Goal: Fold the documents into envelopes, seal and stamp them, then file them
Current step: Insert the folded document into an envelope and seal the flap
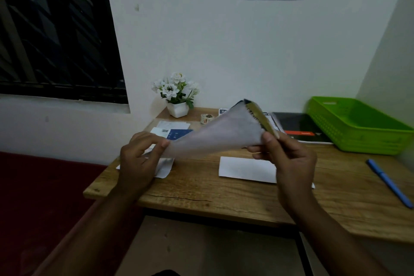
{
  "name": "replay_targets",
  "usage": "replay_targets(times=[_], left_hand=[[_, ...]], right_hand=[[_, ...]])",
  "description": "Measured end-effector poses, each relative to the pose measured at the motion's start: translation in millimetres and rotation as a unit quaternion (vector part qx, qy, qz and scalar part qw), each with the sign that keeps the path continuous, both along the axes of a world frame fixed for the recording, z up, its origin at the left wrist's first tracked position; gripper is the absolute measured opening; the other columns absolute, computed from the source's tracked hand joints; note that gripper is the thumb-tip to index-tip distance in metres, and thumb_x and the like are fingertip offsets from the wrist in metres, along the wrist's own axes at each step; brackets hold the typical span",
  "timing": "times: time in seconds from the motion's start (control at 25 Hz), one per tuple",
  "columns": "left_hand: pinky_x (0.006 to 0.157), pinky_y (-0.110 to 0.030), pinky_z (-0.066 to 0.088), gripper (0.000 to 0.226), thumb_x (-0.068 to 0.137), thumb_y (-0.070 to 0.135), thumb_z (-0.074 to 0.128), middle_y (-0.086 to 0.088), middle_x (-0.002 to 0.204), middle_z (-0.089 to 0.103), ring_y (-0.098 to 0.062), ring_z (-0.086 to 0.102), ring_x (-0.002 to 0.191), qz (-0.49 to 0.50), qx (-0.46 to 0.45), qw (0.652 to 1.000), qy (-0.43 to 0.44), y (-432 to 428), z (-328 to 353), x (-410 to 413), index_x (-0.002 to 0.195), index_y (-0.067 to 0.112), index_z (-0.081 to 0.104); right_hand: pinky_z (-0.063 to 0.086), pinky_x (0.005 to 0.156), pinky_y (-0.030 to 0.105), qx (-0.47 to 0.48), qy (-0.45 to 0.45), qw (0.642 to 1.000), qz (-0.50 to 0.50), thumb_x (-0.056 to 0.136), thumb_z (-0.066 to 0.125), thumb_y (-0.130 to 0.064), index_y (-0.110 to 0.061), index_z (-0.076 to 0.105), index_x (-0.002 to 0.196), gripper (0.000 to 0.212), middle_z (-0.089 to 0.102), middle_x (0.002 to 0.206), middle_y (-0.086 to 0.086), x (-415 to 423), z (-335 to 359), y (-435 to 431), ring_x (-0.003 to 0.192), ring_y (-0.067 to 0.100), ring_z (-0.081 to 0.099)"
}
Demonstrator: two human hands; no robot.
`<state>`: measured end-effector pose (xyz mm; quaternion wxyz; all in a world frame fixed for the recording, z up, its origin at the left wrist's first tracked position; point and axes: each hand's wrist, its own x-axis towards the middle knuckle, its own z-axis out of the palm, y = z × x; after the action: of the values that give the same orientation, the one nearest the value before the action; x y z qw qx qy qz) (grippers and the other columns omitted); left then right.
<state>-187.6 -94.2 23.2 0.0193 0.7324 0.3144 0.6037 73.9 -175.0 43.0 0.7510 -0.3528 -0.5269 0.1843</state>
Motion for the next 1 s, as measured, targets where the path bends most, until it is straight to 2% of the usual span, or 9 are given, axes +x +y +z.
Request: replay_targets(times=[0.16,0.28,0.44,0.56,0.64,0.72,0.8,0.88,1.0], left_hand=[[0.061,-0.024,0.044,0.029,0.089,0.024,0.053,-0.008,0.075,0.066,-0.012,0.057,0.072,-0.027,0.018,0.999,0.026,5,12,36,0.081,0.001,0.068],[0.059,-0.022,0.042,0.029,0.089,0.028,0.056,-0.002,0.070,0.065,-0.010,0.054,0.062,-0.027,0.044,0.997,0.065,24,32,56,0.078,0.005,0.069],[0.055,-0.022,0.041,0.033,0.089,0.037,0.056,0.007,0.064,0.062,-0.006,0.052,0.056,-0.046,0.044,0.986,0.157,57,60,81,0.075,0.011,0.070],[0.052,-0.016,0.035,0.031,0.088,0.041,0.056,0.016,0.054,0.051,-0.001,0.048,0.050,-0.057,-0.003,0.979,0.195,81,72,94,0.066,0.021,0.064],[0.049,-0.012,0.030,0.034,0.089,0.044,0.057,0.014,0.049,0.047,-0.004,0.047,0.048,-0.051,-0.026,0.973,0.225,93,71,102,0.060,0.027,0.057],[0.049,-0.016,0.034,0.037,0.089,0.043,0.058,0.008,0.052,0.054,-0.007,0.050,0.050,-0.046,-0.055,0.969,0.237,100,59,107,0.062,0.018,0.063],[0.054,-0.029,0.040,0.036,0.089,0.039,0.060,0.002,0.058,0.059,-0.009,0.049,0.053,-0.030,-0.071,0.962,0.262,102,40,110,0.067,0.012,0.066],[0.052,-0.033,0.036,0.036,0.089,0.036,0.062,0.000,0.057,0.057,-0.012,0.047,0.052,-0.020,-0.073,0.960,0.269,103,26,107,0.063,0.011,0.063],[0.054,-0.035,0.037,0.036,0.090,0.037,0.059,-0.006,0.061,0.060,-0.018,0.050,0.056,0.013,-0.099,0.961,0.259,104,24,104,0.067,0.009,0.065]], right_hand=[[0.056,0.057,0.026,-0.041,0.055,0.997,-0.023,0.087,0.065,-0.026,-0.009,0.072,0.100,0.023,0.074,0.076,0.010,27,-2,-9,0.063,0.024,0.072],[0.052,0.049,0.025,-0.075,0.056,0.995,-0.024,0.094,0.058,-0.022,-0.023,0.071,0.106,0.018,0.073,0.084,0.003,55,-2,-5,0.048,0.015,0.061],[0.049,0.049,0.023,-0.144,0.021,0.989,-0.016,0.094,0.056,-0.017,-0.034,0.074,0.096,0.025,0.075,0.086,-0.006,94,9,17,0.066,0.008,0.064],[0.051,0.056,0.024,-0.194,0.018,0.980,0.049,0.091,0.061,-0.017,-0.025,0.074,0.103,0.020,0.076,0.091,-0.002,115,13,40,0.072,0.011,0.066],[0.051,0.059,0.027,-0.237,0.027,0.968,0.083,0.089,0.062,-0.019,-0.015,0.068,0.117,0.029,0.074,0.092,0.001,127,10,58,0.072,0.013,0.064],[0.051,0.067,0.032,-0.313,0.043,0.941,0.122,0.092,0.059,-0.028,-0.012,0.067,0.119,0.033,0.072,0.096,0.005,134,5,71,0.078,0.019,0.063],[0.055,0.077,0.038,-0.375,0.077,0.904,0.188,0.091,0.056,-0.039,-0.013,0.070,0.113,0.037,0.072,0.105,0.009,140,-3,78,0.090,0.026,0.068],[0.059,0.076,0.039,-0.371,0.077,0.895,0.236,0.090,0.056,-0.031,-0.012,0.068,0.117,0.035,0.070,0.116,0.014,146,-13,79,0.097,0.027,0.070],[0.060,0.075,0.039,-0.348,0.047,0.900,0.259,0.084,0.061,-0.011,-0.007,0.061,0.126,0.042,0.067,0.119,0.018,156,-20,80,0.095,0.026,0.070]])
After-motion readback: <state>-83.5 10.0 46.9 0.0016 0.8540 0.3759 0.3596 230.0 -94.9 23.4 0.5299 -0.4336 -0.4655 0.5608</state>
